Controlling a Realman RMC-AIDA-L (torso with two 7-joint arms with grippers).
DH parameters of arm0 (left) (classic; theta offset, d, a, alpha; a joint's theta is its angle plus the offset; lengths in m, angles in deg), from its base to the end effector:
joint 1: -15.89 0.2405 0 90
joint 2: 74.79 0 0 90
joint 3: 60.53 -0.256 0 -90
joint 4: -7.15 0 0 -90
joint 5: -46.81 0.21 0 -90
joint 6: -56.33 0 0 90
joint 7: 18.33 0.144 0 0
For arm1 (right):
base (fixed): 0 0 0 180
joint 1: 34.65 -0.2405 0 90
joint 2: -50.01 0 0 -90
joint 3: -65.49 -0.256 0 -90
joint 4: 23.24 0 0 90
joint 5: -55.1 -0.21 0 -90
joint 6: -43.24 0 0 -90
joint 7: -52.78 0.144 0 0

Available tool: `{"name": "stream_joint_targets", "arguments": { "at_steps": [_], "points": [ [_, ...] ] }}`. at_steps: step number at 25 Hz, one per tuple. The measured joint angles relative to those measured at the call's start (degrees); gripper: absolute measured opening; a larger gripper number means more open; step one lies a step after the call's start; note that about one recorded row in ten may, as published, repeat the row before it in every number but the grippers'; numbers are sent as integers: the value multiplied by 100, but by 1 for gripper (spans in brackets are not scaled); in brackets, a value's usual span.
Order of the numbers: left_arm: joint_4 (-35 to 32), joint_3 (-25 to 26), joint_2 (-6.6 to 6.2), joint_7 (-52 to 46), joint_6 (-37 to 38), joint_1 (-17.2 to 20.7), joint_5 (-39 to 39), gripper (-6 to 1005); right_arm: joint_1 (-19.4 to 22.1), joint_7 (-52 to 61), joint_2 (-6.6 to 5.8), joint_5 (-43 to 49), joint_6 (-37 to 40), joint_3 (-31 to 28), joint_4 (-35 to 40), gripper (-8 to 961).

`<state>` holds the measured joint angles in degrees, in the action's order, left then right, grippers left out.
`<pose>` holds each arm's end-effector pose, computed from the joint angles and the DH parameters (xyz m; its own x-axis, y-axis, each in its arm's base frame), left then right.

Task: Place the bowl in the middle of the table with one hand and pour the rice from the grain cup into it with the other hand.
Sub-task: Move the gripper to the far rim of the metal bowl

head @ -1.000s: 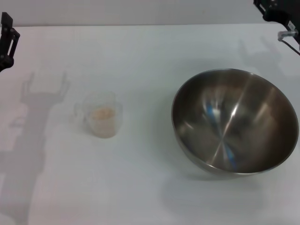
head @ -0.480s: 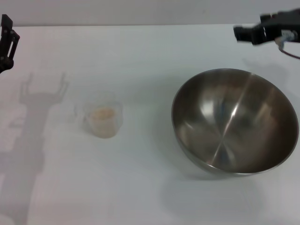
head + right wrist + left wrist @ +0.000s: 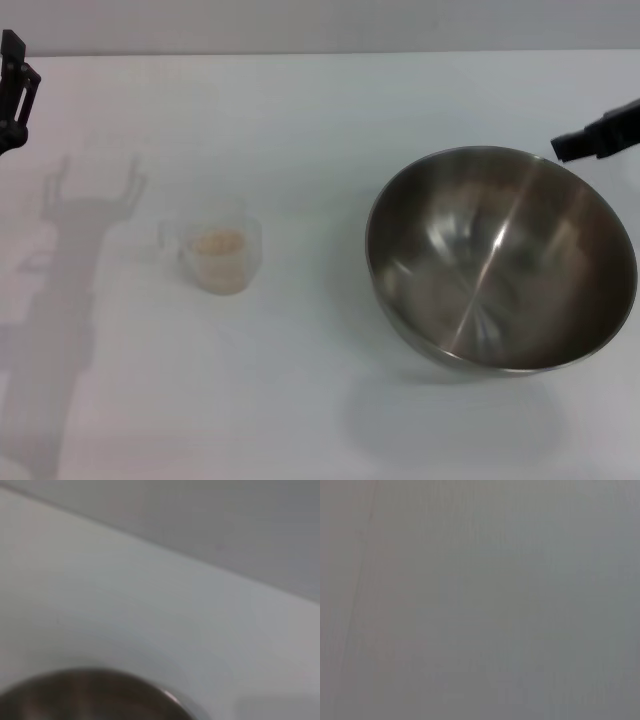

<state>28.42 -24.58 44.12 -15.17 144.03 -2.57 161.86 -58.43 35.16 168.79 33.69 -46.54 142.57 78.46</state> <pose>-0.2876 0.2908 0.0015 0.6251 -0.3830 0.6801 0.7153 -0.0678 -0.6955 0.1803 0.3409 0.0754 0.6583 -0.7479 -0.0855 -0.5764 -0.4277 -0.6963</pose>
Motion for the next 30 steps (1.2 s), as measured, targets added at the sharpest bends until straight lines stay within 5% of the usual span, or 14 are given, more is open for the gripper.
{"name": "stream_joint_targets", "arguments": {
  "at_steps": [22, 28, 30],
  "points": [
    [0, 0, -9, 0, 37, -1, -1, 865, -385, -645, 23, -36, 284, -33, -1618, 655],
    [0, 0, -6, 0, 37, -8, -1, 865, -419, -776, 23, -143, 320, -48, -1750, 508],
    [0, 0, -1, 0, 37, -9, -1, 864, -390, -833, 23, -164, 372, -51, -1720, 280]
  ]
}}
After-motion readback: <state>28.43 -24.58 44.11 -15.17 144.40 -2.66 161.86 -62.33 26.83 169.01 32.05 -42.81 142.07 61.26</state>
